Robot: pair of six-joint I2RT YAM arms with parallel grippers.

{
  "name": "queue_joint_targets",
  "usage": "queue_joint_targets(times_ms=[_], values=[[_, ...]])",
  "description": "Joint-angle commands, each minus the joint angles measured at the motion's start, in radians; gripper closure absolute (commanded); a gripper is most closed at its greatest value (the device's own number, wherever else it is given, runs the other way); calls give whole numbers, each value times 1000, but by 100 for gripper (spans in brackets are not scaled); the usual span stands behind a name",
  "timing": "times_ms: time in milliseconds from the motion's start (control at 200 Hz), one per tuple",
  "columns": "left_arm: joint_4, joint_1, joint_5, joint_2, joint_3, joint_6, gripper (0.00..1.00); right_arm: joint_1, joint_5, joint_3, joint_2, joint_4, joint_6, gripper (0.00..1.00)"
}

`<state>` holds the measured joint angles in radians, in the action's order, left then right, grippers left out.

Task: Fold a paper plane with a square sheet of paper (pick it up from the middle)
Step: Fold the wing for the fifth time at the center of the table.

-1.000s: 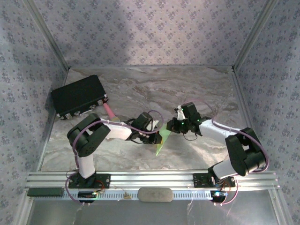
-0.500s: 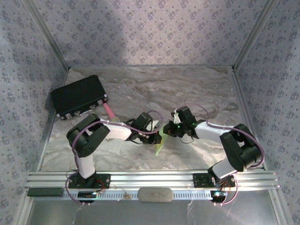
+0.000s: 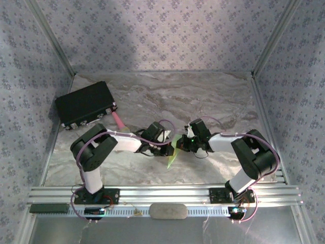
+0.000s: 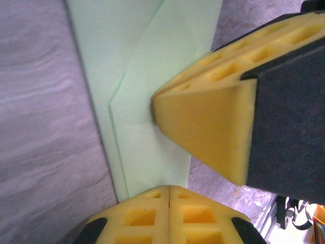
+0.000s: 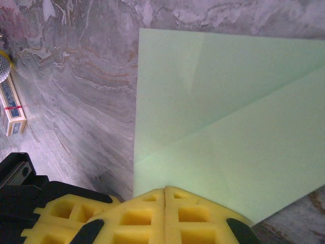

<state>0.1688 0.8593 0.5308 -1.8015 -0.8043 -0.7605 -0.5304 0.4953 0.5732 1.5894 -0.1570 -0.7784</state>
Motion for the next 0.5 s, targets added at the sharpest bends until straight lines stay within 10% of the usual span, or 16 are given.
queue_joint_targets(times_ms=[0, 495], values=[[-71, 9, -14, 73, 28, -45, 100, 15, -74, -33, 20, 41, -14, 96], [14, 44, 65, 69, 63, -97, 97, 18, -77, -30, 3, 54, -4, 97]])
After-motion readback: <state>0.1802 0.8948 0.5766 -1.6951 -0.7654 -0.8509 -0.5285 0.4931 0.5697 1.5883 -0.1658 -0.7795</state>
